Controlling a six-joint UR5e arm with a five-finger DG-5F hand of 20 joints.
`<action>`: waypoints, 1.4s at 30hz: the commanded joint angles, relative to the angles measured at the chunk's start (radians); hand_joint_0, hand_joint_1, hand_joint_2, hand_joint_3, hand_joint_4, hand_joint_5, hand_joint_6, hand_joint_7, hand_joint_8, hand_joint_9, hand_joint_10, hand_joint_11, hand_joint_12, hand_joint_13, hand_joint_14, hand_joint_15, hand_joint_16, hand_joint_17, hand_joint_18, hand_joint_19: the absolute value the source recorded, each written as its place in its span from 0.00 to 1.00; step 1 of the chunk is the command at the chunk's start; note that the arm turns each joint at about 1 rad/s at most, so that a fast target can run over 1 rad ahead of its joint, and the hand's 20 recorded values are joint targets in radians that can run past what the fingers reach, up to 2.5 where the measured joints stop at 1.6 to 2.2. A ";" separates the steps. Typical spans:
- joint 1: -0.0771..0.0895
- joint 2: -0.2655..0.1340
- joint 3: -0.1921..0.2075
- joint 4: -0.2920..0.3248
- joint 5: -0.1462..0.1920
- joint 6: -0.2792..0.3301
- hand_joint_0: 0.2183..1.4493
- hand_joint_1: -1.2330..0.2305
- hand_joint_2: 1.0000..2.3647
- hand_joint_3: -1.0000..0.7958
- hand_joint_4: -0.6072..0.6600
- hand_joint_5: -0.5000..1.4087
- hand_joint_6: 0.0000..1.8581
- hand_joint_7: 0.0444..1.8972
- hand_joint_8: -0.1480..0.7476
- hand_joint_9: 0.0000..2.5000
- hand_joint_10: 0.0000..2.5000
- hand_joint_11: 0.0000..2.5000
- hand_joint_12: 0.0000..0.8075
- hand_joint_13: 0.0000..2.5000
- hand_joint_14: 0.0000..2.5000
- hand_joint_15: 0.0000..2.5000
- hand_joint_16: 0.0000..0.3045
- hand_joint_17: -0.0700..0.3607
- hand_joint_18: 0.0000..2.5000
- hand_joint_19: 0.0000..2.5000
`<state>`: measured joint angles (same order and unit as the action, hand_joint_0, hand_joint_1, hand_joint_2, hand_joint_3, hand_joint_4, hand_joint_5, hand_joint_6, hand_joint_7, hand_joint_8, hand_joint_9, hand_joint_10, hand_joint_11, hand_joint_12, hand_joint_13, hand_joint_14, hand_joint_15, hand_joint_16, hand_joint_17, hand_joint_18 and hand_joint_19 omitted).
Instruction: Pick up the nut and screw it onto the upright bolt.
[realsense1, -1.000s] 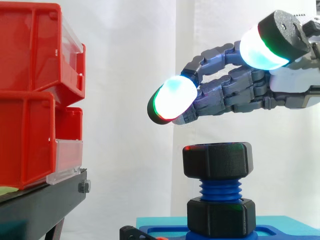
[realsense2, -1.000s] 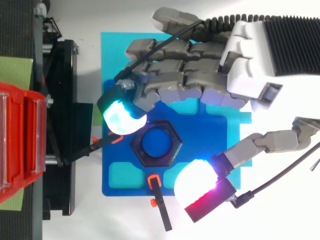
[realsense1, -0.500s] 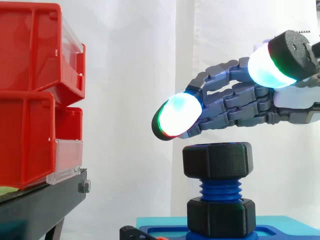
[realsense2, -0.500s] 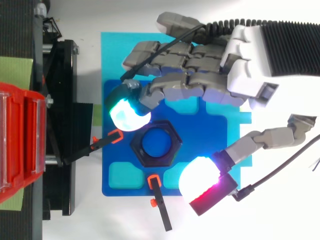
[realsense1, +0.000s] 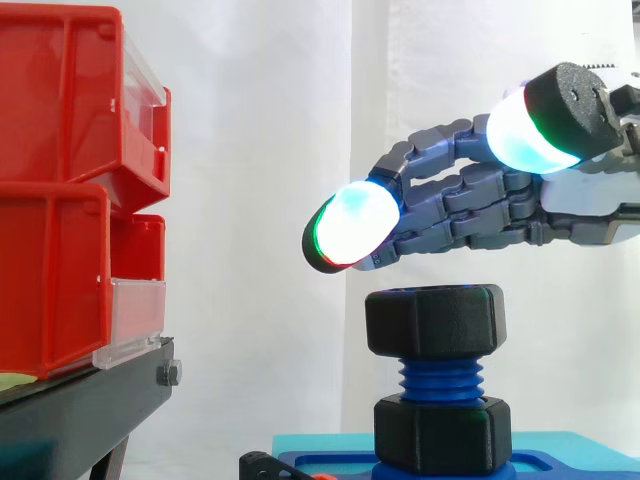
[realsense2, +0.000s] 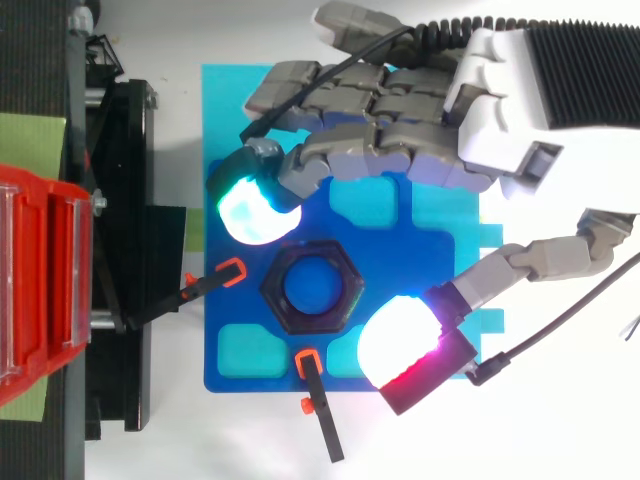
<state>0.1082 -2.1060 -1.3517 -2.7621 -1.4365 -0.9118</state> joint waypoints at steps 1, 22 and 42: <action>-0.001 0.000 -0.001 0.003 -0.001 -0.001 0.15 0.54 0.00 0.28 0.59 0.16 0.27 0.33 0.45 0.11 0.00 0.00 0.48 0.00 0.00 0.00 0.19 0.47 0.00 0.00; 0.004 -0.040 0.000 0.015 -0.012 0.051 0.16 0.54 0.00 0.28 0.61 0.17 0.27 0.35 0.46 0.13 0.00 0.00 0.48 0.00 0.00 0.00 0.19 0.46 0.00 0.00; -0.004 -0.040 0.000 0.010 -0.027 0.051 0.19 0.53 0.00 0.28 0.71 0.24 0.27 0.53 0.50 0.31 0.00 0.00 0.47 0.12 0.00 0.00 0.16 0.42 0.00 0.00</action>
<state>0.1066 -2.1458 -1.3517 -2.7488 -1.4585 -0.8606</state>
